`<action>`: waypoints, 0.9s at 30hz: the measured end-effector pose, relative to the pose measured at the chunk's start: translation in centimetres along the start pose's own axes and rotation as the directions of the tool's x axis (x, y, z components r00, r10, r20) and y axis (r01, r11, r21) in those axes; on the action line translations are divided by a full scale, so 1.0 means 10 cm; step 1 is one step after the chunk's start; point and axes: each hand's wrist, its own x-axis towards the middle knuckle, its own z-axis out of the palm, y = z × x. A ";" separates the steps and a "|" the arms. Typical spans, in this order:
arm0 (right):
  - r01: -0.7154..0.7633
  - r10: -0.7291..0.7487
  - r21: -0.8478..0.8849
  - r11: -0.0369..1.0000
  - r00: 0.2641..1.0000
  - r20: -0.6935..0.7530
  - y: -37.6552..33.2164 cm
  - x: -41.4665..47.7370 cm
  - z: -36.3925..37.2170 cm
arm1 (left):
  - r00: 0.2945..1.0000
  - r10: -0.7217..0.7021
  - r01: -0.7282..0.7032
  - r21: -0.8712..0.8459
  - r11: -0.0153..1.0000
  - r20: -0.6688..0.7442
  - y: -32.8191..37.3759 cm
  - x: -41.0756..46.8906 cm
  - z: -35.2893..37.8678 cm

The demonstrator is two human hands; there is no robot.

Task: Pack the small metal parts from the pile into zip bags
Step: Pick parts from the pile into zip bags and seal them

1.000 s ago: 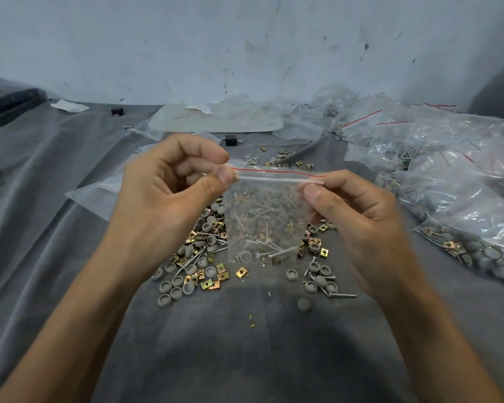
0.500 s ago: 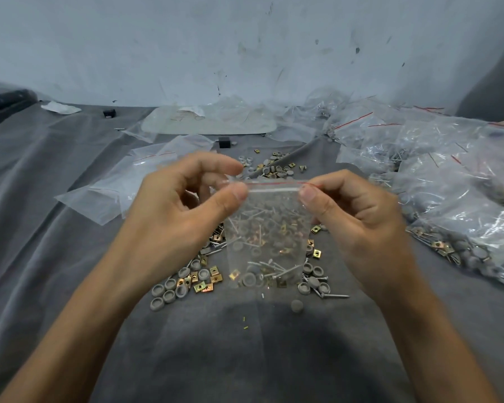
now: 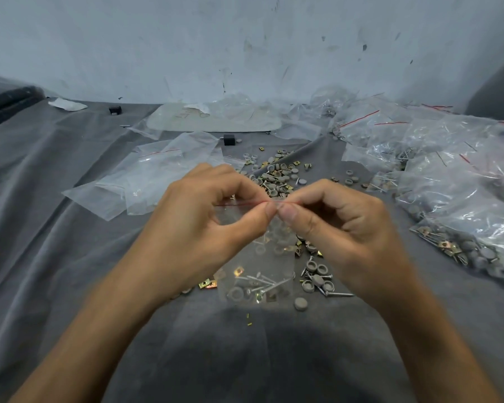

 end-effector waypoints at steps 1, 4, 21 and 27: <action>-0.001 0.001 0.004 1.000 1.000 -0.009 0.00 0.00 -0.01 | 1.000 0.004 -0.004 0.001 1.000 0.000 -0.01 0.00 -0.01; -0.016 0.018 0.034 0.999 0.998 -0.057 0.02 0.00 -0.10 | 1.000 -0.001 0.001 -0.007 1.000 -0.021 -0.05 0.01 -0.09; -0.056 0.060 0.029 0.998 0.986 -0.159 0.15 0.00 -0.33 | 0.968 -0.191 0.156 -0.207 0.966 -0.163 -0.40 0.01 -0.30; -0.096 0.095 0.004 0.995 0.976 -0.193 0.14 -0.02 -0.36 | 0.983 -0.144 0.119 -0.202 0.972 -0.115 -0.45 0.00 -0.21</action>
